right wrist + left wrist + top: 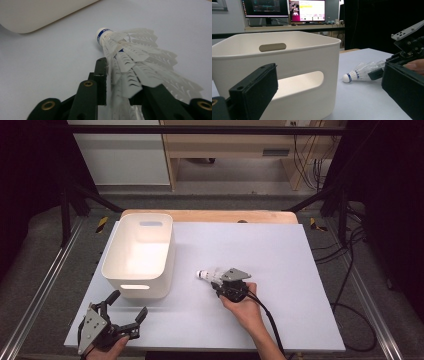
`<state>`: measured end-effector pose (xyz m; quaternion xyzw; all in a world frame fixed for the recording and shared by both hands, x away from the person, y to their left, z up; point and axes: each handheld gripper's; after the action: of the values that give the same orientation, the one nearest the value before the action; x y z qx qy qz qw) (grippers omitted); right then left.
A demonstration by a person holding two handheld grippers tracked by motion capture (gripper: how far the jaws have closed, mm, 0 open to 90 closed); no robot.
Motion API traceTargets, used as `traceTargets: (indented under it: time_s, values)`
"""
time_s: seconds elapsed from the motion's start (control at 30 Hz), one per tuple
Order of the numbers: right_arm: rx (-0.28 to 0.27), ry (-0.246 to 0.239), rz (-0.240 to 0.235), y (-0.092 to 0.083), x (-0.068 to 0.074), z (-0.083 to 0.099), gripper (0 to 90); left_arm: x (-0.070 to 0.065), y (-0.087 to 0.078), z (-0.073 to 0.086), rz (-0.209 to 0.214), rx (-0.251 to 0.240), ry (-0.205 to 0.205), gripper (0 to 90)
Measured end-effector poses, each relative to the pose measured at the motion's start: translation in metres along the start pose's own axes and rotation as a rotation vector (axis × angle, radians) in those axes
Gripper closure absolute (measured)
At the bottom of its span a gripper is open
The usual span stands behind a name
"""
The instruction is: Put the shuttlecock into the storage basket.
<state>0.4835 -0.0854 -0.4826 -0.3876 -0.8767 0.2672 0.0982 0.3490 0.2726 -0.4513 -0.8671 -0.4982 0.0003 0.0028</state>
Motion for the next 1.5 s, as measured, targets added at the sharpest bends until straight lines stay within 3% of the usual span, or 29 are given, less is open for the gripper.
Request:
traceTargets:
  time_s: [0.33, 0.57, 1.07, 1.5]
  values:
    - [-0.015, 0.009, 0.003, -0.001, -0.003, -0.001, 85.0, 0.0, 0.0, 0.0, 0.0, 0.0, 0.0, 0.6]
    - [-0.015, 0.04, -0.027, -0.002, -0.006, -0.001, 87.2, 0.0, 0.0, 0.0, 0.0, 0.0, -0.001, 0.6]
    - [-0.024, 0.012, -0.059, -0.01, -0.007, -0.004, 89.1, 0.001, 0.0, 0.0, -0.002, 0.0, 0.0, 0.6]
    - [-0.044, -0.026, -0.069, -0.033, -0.009, -0.026, 89.2, 0.0, 0.0, 0.0, -0.002, 0.002, 0.008, 0.7]
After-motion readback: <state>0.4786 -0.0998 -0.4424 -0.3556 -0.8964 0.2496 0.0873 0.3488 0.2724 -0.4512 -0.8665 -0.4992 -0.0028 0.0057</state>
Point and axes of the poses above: each handheld gripper's, and its own axes: y roughly forward along the jaws, z roughly out of its underside, x roughly to its left, and after that the axes turned 2 degrees about -y, right-handed
